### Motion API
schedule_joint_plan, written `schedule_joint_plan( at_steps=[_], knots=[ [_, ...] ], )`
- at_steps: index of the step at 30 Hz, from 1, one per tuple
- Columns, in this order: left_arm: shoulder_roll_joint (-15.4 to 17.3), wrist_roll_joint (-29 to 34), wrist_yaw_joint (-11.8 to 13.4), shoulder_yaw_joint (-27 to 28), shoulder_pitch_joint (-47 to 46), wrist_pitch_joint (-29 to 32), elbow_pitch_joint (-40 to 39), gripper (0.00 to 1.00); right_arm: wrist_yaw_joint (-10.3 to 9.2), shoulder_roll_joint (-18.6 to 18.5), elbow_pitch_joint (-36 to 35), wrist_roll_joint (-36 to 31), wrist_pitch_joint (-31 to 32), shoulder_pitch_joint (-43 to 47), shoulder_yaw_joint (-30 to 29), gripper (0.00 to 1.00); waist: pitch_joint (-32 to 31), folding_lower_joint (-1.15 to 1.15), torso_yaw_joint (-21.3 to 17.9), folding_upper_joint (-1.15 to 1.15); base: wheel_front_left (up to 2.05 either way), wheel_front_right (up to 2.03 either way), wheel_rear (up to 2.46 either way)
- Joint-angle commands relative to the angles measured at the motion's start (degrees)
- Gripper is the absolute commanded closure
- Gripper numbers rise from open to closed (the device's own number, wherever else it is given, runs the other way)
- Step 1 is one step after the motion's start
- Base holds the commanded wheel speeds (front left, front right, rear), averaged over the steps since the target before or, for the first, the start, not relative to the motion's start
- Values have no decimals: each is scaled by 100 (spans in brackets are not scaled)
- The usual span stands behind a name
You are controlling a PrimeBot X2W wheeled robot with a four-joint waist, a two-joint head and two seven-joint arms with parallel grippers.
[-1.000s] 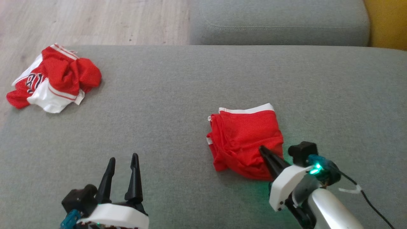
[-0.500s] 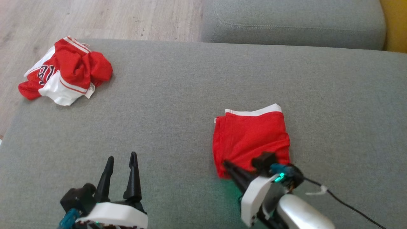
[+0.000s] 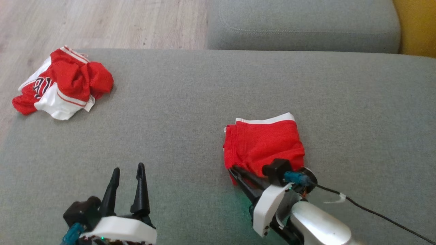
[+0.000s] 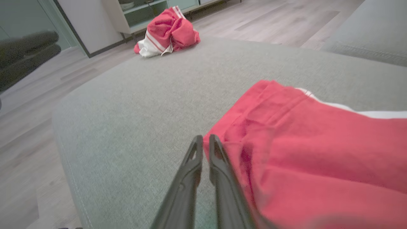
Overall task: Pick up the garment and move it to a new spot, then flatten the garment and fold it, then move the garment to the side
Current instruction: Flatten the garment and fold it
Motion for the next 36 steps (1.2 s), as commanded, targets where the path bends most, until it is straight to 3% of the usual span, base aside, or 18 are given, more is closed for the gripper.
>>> schedule_joint_plan(
  at_steps=[1,2,3,14,23,31,36],
  knots=[
    [75,44,24,281,-256,-85,-134,0,42,36,-203,5,-151,-134,-35,57,-55,0,-26,0,0,0,0],
    [86,52,33,294,-240,-87,-133,0,42,14,-260,1,-225,-128,-99,19,-81,0,-38,0,0,0,0],
    [99,60,43,311,-225,-89,-134,0,42,-8,-333,-6,-300,-118,-184,0,-107,0,-55,0,0,0,0],
    [150,134,69,392,-149,-101,-134,0,42,-160,-1388,-505,-399,439,-1803,0,-398,0,-246,0,0,0,0],
    [27,251,11,343,-67,-112,60,0,42,115,-2116,-1294,-155,1438,-3322,0,-591,0,-317,0,0,0,0],
    [-121,444,-9,374,181,-119,213,0,42,318,-2528,-1762,-64,2165,-4072,0,-692,0,-355,0,0,0,0],
    [-216,561,-71,454,339,-120,259,0,42,335,-2720,-1736,-22,2453,-4232,0,-722,0,-359,0,0,0,0]
  ],
)
